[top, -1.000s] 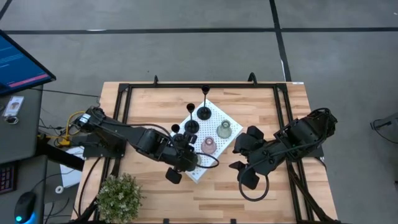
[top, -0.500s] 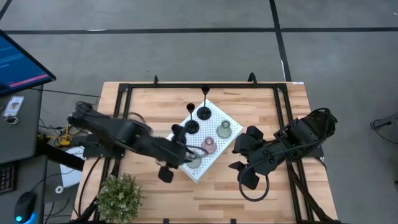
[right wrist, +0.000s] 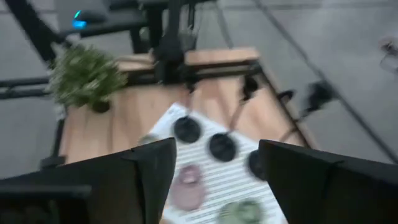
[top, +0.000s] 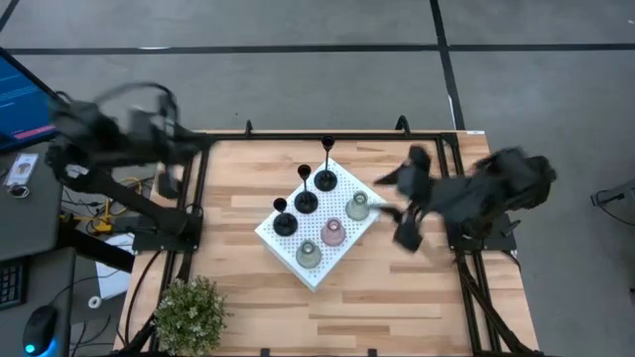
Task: Pick & Place candle stick holders
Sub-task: Return to Home Position
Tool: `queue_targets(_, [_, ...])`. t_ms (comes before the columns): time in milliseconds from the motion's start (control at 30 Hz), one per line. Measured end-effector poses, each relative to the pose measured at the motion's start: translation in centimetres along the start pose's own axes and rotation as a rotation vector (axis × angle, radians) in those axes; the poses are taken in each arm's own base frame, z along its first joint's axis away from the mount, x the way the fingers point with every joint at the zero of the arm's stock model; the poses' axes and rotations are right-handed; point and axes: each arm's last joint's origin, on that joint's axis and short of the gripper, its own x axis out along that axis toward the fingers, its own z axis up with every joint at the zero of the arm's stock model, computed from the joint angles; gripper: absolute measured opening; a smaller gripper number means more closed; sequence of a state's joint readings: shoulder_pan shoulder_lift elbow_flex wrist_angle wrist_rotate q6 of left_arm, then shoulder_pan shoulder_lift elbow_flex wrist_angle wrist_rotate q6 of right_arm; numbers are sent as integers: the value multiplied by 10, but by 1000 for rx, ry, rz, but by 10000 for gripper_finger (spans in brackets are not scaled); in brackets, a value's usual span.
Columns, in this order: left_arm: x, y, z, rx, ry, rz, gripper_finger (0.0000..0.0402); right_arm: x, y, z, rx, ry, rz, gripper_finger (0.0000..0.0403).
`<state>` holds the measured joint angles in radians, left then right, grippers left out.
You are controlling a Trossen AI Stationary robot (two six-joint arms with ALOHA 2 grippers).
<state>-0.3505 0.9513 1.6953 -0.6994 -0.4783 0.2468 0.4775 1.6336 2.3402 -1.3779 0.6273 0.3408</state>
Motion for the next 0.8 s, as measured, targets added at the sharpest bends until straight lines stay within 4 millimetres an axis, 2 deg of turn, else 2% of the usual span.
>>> queue_targets(167, [-26, 13, -27, -41, 17, 100, 3, -44, -50, -1, 3, -86, -26, 177])
queue_targets(267, [-21, 5, -55, -45, 79, 103, 3, -62, -72, -10, 24, -121, -51, 146])
queue_targets(367, [-17, -1, -78, -60, 103, 113, 3, -71, -88, -25, 47, -130, -78, 118])
queue_targets(467, [-14, -8, -99, -76, 138, 113, 2, -69, -95, -45, 77, -161, -87, 96])
queue_targets(533, [-13, -9, -106, -87, 128, 121, 3, -65, -97, -62, 98, -189, -85, 85])
queue_targets(800, [-18, -11, -133, -133, 151, 158, 3, -23, -97, -159, 278, -364, -29, 58])
